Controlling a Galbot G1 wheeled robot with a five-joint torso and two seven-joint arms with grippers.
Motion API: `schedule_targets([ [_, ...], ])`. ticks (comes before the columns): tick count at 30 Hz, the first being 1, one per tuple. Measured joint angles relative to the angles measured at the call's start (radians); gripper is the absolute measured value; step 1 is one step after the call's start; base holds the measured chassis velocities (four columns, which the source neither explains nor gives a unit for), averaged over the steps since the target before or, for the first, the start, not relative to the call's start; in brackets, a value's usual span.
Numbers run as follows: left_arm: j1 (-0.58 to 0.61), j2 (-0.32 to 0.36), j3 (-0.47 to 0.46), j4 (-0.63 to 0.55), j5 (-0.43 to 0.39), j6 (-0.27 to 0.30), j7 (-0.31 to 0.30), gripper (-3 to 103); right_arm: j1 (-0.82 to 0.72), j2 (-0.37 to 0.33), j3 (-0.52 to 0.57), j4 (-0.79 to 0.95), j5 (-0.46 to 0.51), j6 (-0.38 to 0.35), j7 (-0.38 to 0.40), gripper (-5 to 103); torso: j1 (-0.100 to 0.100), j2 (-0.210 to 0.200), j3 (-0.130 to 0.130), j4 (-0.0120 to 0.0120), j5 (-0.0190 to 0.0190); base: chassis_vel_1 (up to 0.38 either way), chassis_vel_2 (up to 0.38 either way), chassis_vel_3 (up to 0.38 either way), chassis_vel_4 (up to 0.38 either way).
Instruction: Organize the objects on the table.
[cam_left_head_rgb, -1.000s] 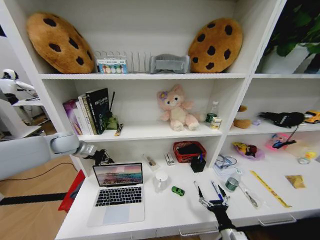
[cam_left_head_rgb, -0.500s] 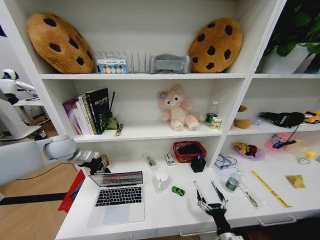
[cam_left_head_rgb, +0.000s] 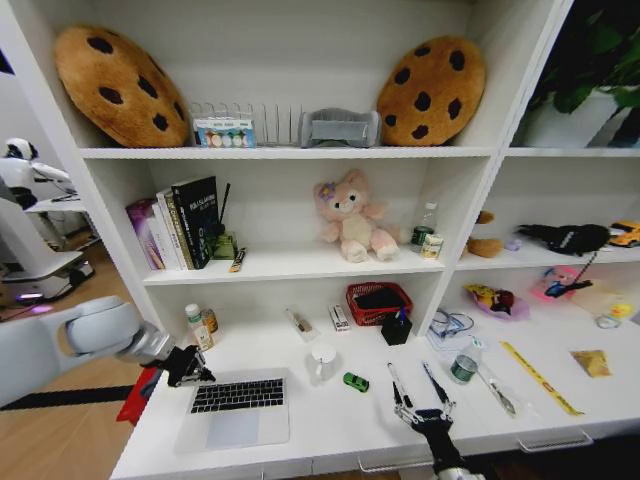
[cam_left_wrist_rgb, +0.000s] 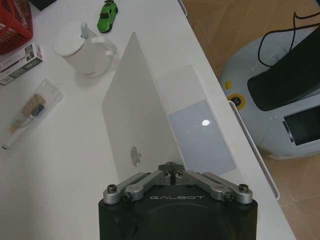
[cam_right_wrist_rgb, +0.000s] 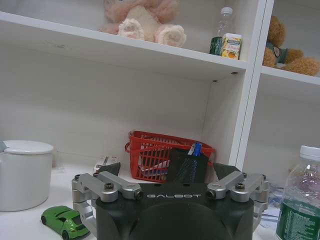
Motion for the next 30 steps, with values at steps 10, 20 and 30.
schedule_targets([
  [10,-0.021,-0.257,0.126,-0.019,0.138,-0.041,-0.002,0,-0.021,0.003,0.023,-0.013,-0.001,0.014,0.002,100,0.0,0.0,0.0,0.0,-0.0003,0.0,0.0,0.0,0.0],
  [20,-0.026,-0.69,0.167,0.009,0.236,-0.158,-0.054,0,-0.031,-0.018,0.056,-0.006,0.011,0.016,0.01,100,0.0,0.0,0.0,0.0004,-0.0004,0.0,0.0,0.0,0.0],
  [30,-0.055,-1.285,0.11,-0.143,0.122,-0.169,-0.483,14,-0.036,-0.065,0.077,0.045,0.035,-0.011,0.019,100,0.0,0.0,0.0,-0.0002,0.0003,0.0,0.0,0.0,0.0],
])
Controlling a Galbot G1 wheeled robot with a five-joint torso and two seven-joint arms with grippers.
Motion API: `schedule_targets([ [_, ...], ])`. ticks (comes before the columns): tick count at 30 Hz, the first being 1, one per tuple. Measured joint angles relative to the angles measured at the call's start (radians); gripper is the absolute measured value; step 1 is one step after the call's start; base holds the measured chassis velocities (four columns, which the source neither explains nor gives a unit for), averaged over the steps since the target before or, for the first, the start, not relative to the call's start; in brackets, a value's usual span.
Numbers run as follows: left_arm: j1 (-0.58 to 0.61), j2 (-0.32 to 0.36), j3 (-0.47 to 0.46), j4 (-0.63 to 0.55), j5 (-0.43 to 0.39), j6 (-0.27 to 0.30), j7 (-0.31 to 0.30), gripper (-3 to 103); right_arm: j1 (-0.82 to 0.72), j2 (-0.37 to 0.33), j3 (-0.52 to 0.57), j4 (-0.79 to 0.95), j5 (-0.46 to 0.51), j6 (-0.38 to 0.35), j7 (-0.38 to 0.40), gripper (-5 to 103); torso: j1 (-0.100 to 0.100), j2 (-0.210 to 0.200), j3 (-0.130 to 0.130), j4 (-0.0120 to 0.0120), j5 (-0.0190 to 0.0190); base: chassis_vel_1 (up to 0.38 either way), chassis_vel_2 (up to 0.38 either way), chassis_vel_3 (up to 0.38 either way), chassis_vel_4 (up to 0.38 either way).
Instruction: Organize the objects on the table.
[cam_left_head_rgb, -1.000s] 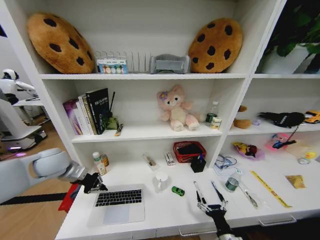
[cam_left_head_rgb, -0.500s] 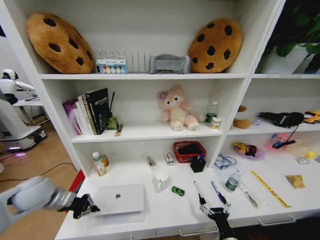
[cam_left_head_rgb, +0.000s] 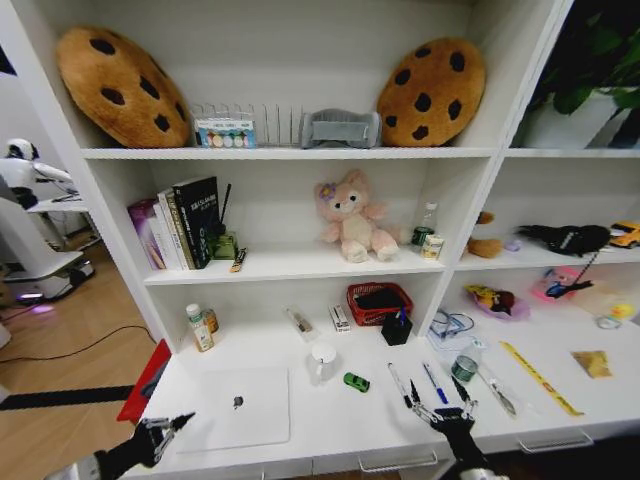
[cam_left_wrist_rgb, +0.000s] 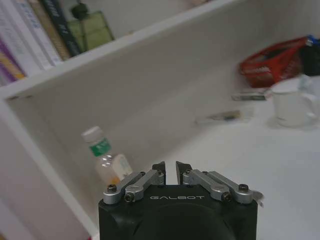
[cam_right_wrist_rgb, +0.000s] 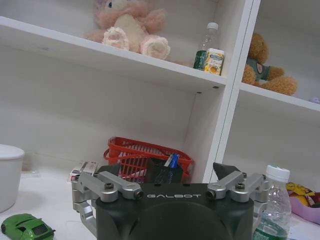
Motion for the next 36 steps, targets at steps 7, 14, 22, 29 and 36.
schedule_targets([
  [7,-0.022,-0.211,-0.011,-0.055,0.005,-0.039,-0.264,36,-0.008,0.0,-0.008,0.008,-0.002,0.0,0.017,100,0.0,0.0,0.0,0.0003,0.0,0.0,0.0,0.0,0.0],
  [14,-0.013,-0.339,-0.016,-0.145,-0.034,-0.039,-0.368,58,-0.023,0.0,-0.018,0.015,-0.002,0.001,0.029,100,0.0,0.0,0.0,0.0,0.0001,0.0,0.0,0.0,0.0],
  [22,0.017,-0.444,0.093,-0.163,-0.027,0.064,-0.443,86,-0.093,0.01,-0.053,0.101,0.015,-0.04,0.04,100,0.0,0.0,0.0,0.0,-0.0003,0.0,0.0,0.0,0.0],
  [29,0.026,-0.42,0.138,-0.209,-0.017,0.087,-0.433,100,-0.106,-0.002,-0.042,0.135,0.046,-0.058,0.031,100,0.0,0.0,0.0,0.0,-0.0002,0.0,0.0,0.0,0.0],
  [36,0.008,-0.4,0.145,-0.236,0.003,0.124,-0.433,100,-0.108,0.012,-0.056,0.134,0.033,-0.058,0.031,100,0.0,0.0,0.0,0.0,-0.0003,0.0,0.0,0.0,0.0],
])
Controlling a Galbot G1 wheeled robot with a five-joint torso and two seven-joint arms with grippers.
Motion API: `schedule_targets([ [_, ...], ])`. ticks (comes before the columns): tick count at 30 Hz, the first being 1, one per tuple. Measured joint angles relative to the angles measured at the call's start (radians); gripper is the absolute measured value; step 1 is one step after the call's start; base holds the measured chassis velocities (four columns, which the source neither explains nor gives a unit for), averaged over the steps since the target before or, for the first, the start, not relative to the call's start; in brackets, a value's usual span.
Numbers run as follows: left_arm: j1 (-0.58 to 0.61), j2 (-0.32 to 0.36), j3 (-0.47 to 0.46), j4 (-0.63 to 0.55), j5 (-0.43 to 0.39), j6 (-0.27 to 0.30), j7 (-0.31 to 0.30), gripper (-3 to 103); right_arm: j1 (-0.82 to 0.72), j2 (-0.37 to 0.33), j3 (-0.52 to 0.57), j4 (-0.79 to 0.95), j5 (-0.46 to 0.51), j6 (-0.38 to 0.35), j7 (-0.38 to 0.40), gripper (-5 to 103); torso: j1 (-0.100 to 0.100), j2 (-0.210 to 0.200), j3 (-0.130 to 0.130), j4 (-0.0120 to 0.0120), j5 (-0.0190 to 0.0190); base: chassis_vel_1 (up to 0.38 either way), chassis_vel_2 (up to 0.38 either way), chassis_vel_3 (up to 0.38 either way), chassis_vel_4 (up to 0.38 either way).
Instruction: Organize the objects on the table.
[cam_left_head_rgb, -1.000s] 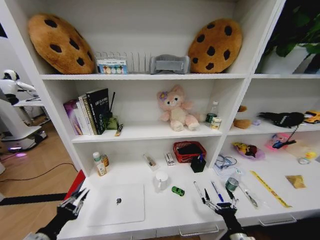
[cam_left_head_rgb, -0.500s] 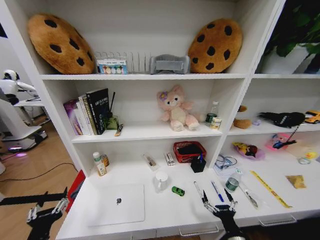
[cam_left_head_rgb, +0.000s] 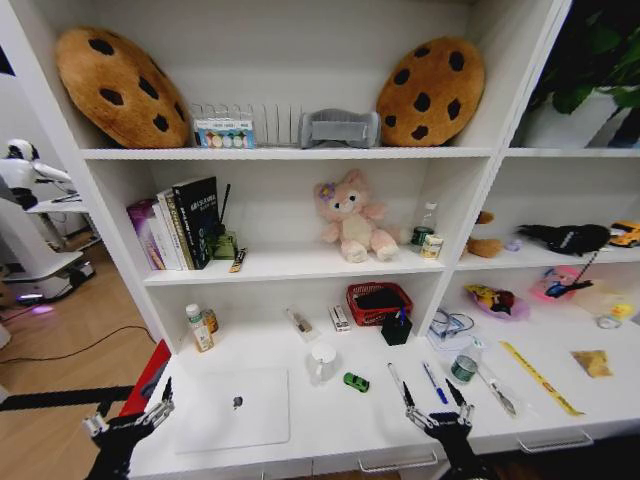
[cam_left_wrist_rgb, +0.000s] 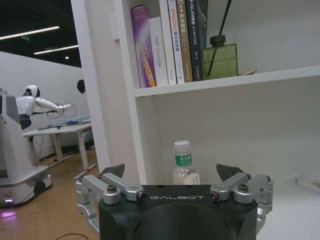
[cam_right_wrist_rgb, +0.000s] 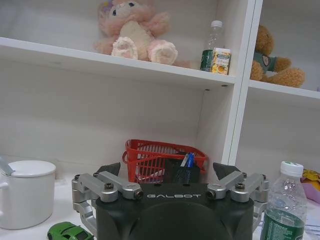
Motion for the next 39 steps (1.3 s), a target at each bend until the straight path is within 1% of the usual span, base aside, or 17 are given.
schedule_targets([
  [5,-0.001,0.001,0.0,0.0,0.004,0.001,0.0,100,0.009,-0.01,0.004,-0.014,0.007,0.005,-0.025,100,0.0,0.0,0.0,-0.0001,0.0,0.0,0.0,0.0,0.0],
  [7,-0.001,0.002,-0.001,0.0,0.004,0.001,0.0,100,0.062,-0.061,0.017,-0.047,0.064,0.014,-0.112,100,0.0,0.0,0.0,-0.0001,0.0001,0.0,0.0,0.0,0.0],
  [10,-0.001,0.002,-0.001,0.0,0.004,0.001,0.0,100,0.094,-0.104,0.022,-0.07,0.108,-0.004,-0.139,100,0.0,0.0,0.0,-0.0001,0.0002,0.0,0.0,0.0,0.0],
  [12,-0.001,0.002,-0.001,0.0,0.004,0.001,0.0,100,0.159,-0.213,0.023,-0.138,0.218,-0.052,-0.213,100,0.0,0.0,0.0,0.0001,0.0003,0.0,0.0,0.0,0.0],
  [13,-0.001,0.002,-0.001,0.0,0.004,0.001,0.0,100,0.159,-0.213,0.023,-0.138,0.218,-0.052,-0.213,100,0.0,0.0,0.0,0.0001,0.0003,0.0,0.0,0.0,0.0],
  [15,-0.001,0.002,-0.001,0.0,0.004,0.001,0.0,100,0.23,-0.37,-0.009,-0.239,0.359,-0.09,-0.335,100,0.0,0.0,0.0,0.0007,0.0004,0.0,0.0,0.0,0.0],
  [16,-0.001,0.002,-0.001,0.0,0.004,0.001,0.0,100,0.23,-0.37,-0.009,-0.239,0.359,-0.09,-0.335,100,0.0,0.0,0.0,0.0007,0.0004,0.0,0.0,0.0,0.0],
  [18,-0.001,0.003,-0.001,0.0,0.004,0.001,0.0,100,0.257,-0.446,-0.028,-0.311,0.4,-0.088,-0.462,100,0.0,0.0,0.0,0.0001,0.0001,0.0,0.0,0.0,0.0],
  [19,-0.001,0.003,-0.001,0.0,0.004,0.001,0.0,100,0.257,-0.446,-0.028,-0.311,0.4,-0.088,-0.462,100,0.0,0.0,0.0,0.0001,0.0001,0.0,0.0,0.0,0.0],
  [20,-0.001,0.003,-0.001,0.0,0.004,0.001,0.0,100,0.276,-0.474,-0.04,-0.35,0.401,-0.076,-0.536,100,0.0,0.0,0.0,0.0,0.0001,0.0,0.0,0.0,0.0],
  [21,-0.001,0.003,-0.001,0.0,0.004,0.001,0.0,100,0.276,-0.474,-0.04,-0.35,0.401,-0.076,-0.536,100,0.0,0.0,0.0,0.0,0.0001,0.0,0.0,0.0,0.0],
  [23,-0.001,0.003,-0.002,0.0,0.004,0.001,0.0,100,0.305,-0.494,-0.059,-0.399,0.383,-0.066,-0.59,100,0.0,0.0,0.0,0.0,0.0001,0.0,0.0,0.0,0.0],
  [26,-0.001,0.003,-0.002,0.001,0.004,0.001,0.0,100,0.324,-0.497,-0.07,-0.416,0.371,-0.063,-0.603,100,0.0,0.0,0.0,-0.0002,0.0001,0.0,0.0,0.0,0.0],
  [27,-0.001,0.003,-0.002,0.001,0.004,0.001,0.0,100,0.362,-0.502,-0.094,-0.437,0.357,-0.059,-0.616,100,0.0,0.0,0.0,-0.0003,0.0001,0.0,0.0,0.0,0.0],
  [28,-0.001,0.003,-0.002,0.001,0.003,0.0,0.0,100,0.475,-0.513,-0.184,-0.497,0.336,-0.055,-0.62,100,0.0,0.0,0.0,0.0003,0.0001,0.0,0.0,0.0,0.0],
  [36,-0.001,0.003,-0.002,0.002,0.003,0.0,0.001,100,0.577,-0.5,-0.308,-0.563,0.304,-0.054,-0.6,100,0.0,0.0,0.0,0.0001,0.0,0.0,0.0,0.0,0.0],
  [39,-0.001,0.003,-0.002,0.002,0.003,-0.001,0.001,100,0.59,-0.493,-0.323,-0.572,0.297,-0.052,-0.6,100,0.0,0.0,0.0,0.0001,0.0,0.0,0.0,0.0,0.0],
])
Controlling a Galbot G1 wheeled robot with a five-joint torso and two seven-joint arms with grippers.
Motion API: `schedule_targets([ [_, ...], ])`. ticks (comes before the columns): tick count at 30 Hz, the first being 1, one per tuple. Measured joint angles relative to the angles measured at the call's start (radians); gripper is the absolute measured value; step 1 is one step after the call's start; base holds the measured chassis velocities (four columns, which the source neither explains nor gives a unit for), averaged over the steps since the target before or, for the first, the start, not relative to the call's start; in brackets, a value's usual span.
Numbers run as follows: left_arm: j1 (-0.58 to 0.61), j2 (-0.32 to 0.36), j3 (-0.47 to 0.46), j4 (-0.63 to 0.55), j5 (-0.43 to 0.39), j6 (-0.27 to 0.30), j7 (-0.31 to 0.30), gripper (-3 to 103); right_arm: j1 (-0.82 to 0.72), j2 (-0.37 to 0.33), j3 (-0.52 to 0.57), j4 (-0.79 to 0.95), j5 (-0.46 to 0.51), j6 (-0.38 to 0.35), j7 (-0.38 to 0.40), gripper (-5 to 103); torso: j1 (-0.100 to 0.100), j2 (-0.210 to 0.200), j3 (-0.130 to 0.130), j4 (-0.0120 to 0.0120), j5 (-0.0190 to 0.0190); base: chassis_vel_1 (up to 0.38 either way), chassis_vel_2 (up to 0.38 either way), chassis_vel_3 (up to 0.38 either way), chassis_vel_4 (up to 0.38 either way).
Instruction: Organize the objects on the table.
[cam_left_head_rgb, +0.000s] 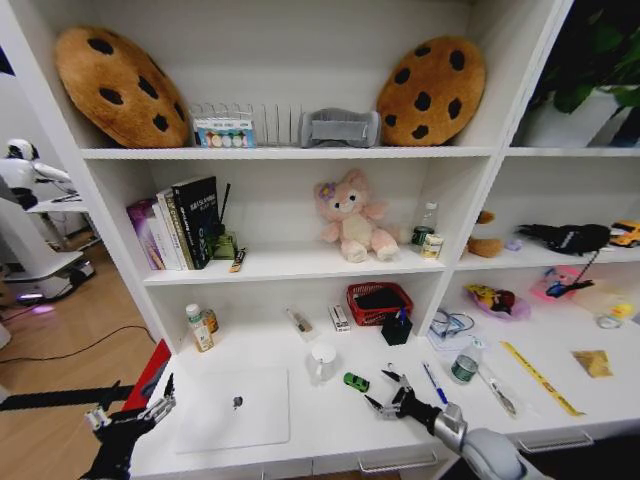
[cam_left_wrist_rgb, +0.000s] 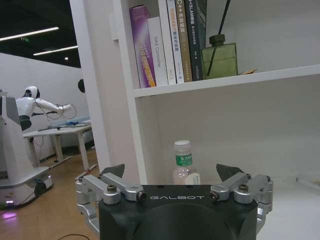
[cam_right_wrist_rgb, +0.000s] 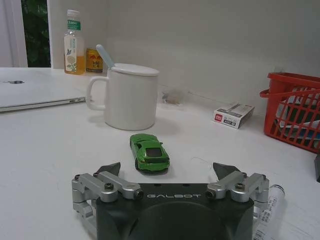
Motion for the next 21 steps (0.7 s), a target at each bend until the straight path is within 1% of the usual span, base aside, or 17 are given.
schedule_targets([
  [5,0.0,0.0,0.0,0.0,0.0,0.0,0.0,100,0.013,0.004,-0.016,-0.008,-0.002,0.001,0.001,101,0.0,0.0,0.0,0.0,-0.0001,0.0,0.0,0.0,0.0],
  [6,0.0,0.0,0.0,0.0,0.0,0.0,0.0,100,0.028,0.007,-0.032,-0.017,-0.002,0.001,0.001,96,0.0,0.0,0.0,0.0,-0.0001,0.0,0.0,0.0,0.0],
  [7,0.0,0.0,0.0,0.0,0.0,0.0,0.0,100,0.028,0.007,-0.032,-0.017,-0.002,0.001,0.001,96,0.0,0.0,0.0,0.0,-0.0001,0.0,0.0,0.0,0.0],
  [9,0.0,0.0,0.0,0.0,0.0,0.0,0.0,100,0.062,0.015,-0.063,-0.041,0.0,0.006,-0.003,86,0.0,0.0,0.0,0.0,-0.0002,0.0,0.0,0.0,0.0],
  [10,0.0,0.0,0.0,0.0,0.0,0.0,0.0,100,0.062,0.015,-0.063,-0.041,0.0,0.006,-0.003,86,0.0,0.0,0.0,0.0,-0.0002,0.0,0.0,0.0,0.0],
  [11,0.0,0.0,0.0,0.0,0.0,0.0,0.0,100,0.075,0.02,-0.073,-0.052,0.0,0.006,-0.004,81,0.0,0.0,0.0,0.0,-0.0002,0.0,0.0,0.0,0.0],
  [12,0.0,0.0,0.0,0.0,0.0,0.0,0.0,100,0.075,0.02,-0.073,-0.052,0.0,0.006,-0.004,81,0.0,0.0,0.0,0.0,-0.0002,0.0,0.0,0.0,0.0],
  [14,0.0,0.0,0.0,0.0,0.0,0.0,0.001,100,0.101,0.027,-0.088,-0.075,0.002,0.01,-0.03,70,0.0,0.0,0.0,0.0001,-0.0003,0.0,0.0,0.0,0.0],
  [15,0.0,0.0,0.0,0.0,0.0,0.0,0.001,100,0.101,0.027,-0.088,-0.075,0.002,0.01,-0.03,70,0.0,0.0,0.0,0.0001,-0.0003,0.0,0.0,0.0,0.0],
  [18,0.0,0.0,0.0,0.0,0.0,0.0,0.001,100,0.101,0.029,-0.087,-0.079,0.009,0.011,-0.057,54,0.0,0.0,0.0,0.0001,-0.0002,0.0,0.0,0.0,0.0],
  [20,0.0,0.0,0.0,0.0,0.0,-0.001,0.001,100,0.098,0.029,-0.085,-0.078,0.009,0.011,-0.06,54,0.0,0.0,0.0,0.0002,-0.0001,0.0,0.0,0.0,0.0],
  [21,0.0,0.0,0.0,0.0,0.0,-0.001,0.001,100,0.094,0.031,-0.082,-0.078,0.009,0.011,-0.061,47,0.0,0.0,0.0,0.0002,0.0,0.0,0.0,0.0,0.0],
])
